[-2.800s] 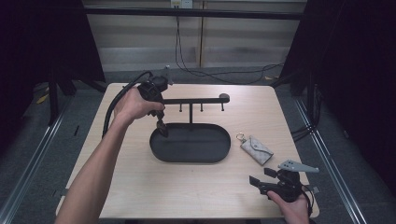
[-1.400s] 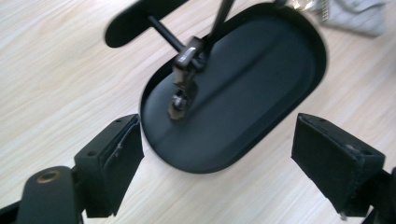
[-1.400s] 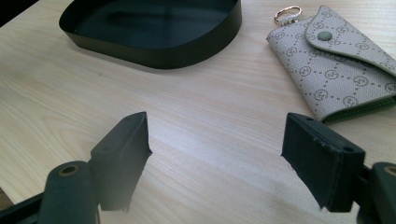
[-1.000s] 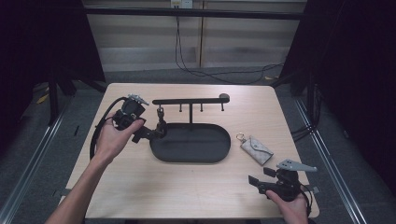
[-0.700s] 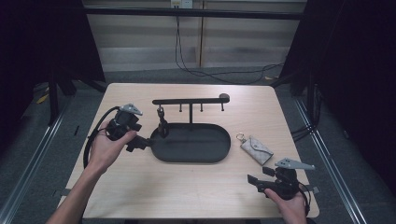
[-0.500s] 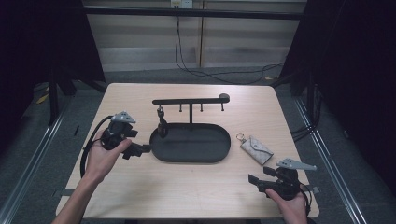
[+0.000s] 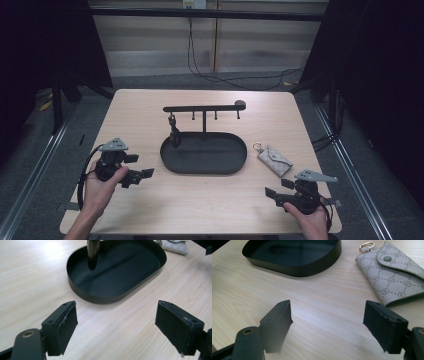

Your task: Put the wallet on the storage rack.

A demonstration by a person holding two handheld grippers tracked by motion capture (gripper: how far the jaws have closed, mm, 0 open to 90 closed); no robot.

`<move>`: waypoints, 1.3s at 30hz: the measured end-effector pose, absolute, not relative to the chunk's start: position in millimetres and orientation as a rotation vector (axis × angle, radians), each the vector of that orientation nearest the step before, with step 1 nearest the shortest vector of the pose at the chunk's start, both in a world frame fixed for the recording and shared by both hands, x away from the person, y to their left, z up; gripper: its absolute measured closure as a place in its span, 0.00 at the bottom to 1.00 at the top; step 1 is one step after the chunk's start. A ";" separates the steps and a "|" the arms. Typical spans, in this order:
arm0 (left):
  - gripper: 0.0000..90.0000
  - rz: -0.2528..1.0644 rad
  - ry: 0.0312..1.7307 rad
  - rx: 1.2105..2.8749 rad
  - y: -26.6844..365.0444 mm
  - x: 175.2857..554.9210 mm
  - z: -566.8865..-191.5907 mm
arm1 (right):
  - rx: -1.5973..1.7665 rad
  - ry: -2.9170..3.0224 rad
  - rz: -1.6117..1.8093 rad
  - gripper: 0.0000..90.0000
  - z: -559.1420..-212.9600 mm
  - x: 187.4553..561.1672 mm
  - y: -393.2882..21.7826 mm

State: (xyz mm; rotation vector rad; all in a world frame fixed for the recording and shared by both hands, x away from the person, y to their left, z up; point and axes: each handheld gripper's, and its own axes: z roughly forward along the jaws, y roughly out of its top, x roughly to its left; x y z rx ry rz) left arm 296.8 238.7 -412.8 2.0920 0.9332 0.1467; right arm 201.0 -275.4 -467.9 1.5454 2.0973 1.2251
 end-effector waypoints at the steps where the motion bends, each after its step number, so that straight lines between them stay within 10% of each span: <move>1: 0.20 0.147 0.933 2.092 238.7 296.8 -412.8 | 1.545 2.097 1.225 0.24 -467.9 201.0 -275.4; 39: 0.24 0.101 1.022 1.993 272.5 231.4 -461.8 | 1.551 2.164 1.086 0.20 -443.3 241.3 -287.2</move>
